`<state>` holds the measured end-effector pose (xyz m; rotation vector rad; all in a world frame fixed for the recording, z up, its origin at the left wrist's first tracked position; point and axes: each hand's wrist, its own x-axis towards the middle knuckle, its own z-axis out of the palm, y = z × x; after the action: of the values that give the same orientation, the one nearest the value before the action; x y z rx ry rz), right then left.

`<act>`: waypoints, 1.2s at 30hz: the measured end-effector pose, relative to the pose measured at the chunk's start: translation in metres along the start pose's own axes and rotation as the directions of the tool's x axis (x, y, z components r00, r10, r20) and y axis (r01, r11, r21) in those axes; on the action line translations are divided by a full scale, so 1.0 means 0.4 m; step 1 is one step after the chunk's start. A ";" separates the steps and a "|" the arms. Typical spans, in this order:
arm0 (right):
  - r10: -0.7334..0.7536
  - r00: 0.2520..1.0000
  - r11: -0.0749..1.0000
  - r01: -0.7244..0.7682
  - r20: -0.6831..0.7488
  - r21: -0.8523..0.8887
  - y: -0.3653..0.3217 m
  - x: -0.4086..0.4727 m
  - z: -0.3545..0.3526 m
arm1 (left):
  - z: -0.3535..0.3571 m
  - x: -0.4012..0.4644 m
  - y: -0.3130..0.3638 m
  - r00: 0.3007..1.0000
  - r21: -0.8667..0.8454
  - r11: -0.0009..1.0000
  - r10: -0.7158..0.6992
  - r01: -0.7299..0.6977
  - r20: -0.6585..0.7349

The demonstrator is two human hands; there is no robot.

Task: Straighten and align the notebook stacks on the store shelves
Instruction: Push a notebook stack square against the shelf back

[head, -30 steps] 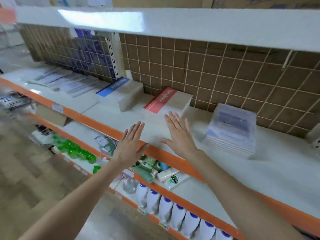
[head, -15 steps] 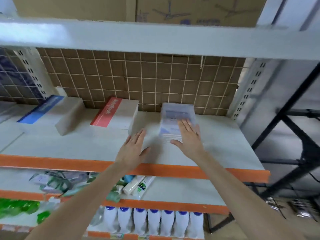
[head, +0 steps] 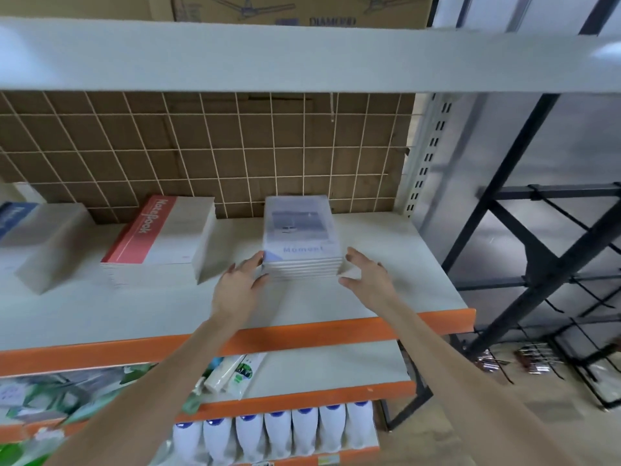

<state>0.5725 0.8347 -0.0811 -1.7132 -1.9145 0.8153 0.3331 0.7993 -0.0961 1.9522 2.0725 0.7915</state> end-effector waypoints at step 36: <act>-0.035 0.998 0.999 0.034 0.046 0.022 -0.070 -0.034 0.035 | 0.019 -0.050 0.014 0.997 -0.279 0.958 -0.053 0.066 0.057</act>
<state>0.5444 0.8177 -0.0715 -1.6581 -1.9536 0.8668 0.3440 0.7818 -0.1042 1.7316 1.8636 0.9562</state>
